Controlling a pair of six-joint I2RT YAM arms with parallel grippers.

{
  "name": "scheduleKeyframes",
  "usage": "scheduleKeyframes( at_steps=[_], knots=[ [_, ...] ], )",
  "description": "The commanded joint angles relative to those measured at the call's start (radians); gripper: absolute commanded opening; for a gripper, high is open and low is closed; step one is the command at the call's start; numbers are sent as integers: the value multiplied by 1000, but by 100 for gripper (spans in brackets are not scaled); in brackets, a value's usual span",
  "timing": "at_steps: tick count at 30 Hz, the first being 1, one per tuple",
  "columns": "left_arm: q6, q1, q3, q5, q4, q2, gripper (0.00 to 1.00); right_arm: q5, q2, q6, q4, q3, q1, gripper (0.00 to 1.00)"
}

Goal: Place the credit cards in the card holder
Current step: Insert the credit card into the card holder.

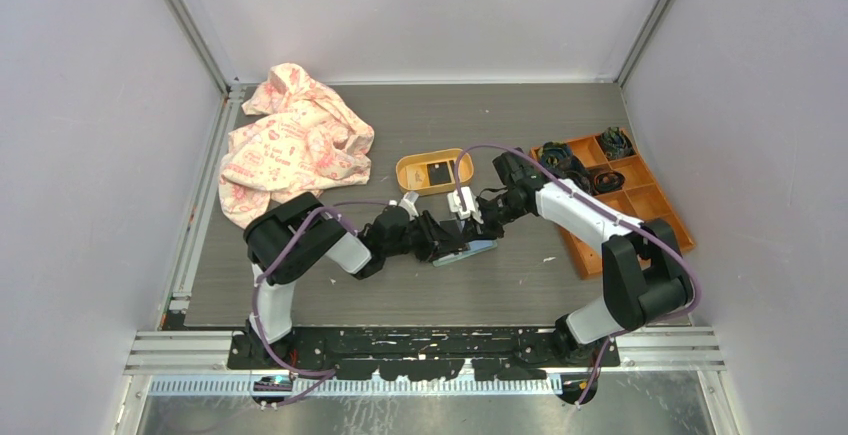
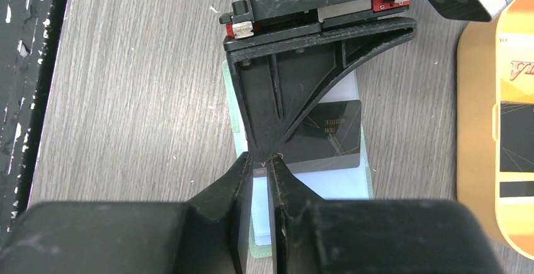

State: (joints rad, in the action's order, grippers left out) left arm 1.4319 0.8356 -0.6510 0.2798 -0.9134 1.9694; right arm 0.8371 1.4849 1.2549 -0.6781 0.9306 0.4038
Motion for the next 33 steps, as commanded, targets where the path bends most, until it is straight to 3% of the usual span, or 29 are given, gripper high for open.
scheduleKeyframes(
  at_steps=[1,21,33],
  knots=[
    [-29,-14,23,-21,36,-30,27,39,-33,43,-4,2,4,20],
    [-55,-73,-12,14,63,-12,28,37,-45,38,35,-27,9,20],
    [-62,-82,-32,29,70,9,28,-139,-58,-104,281,-100,201,6]
  ],
)
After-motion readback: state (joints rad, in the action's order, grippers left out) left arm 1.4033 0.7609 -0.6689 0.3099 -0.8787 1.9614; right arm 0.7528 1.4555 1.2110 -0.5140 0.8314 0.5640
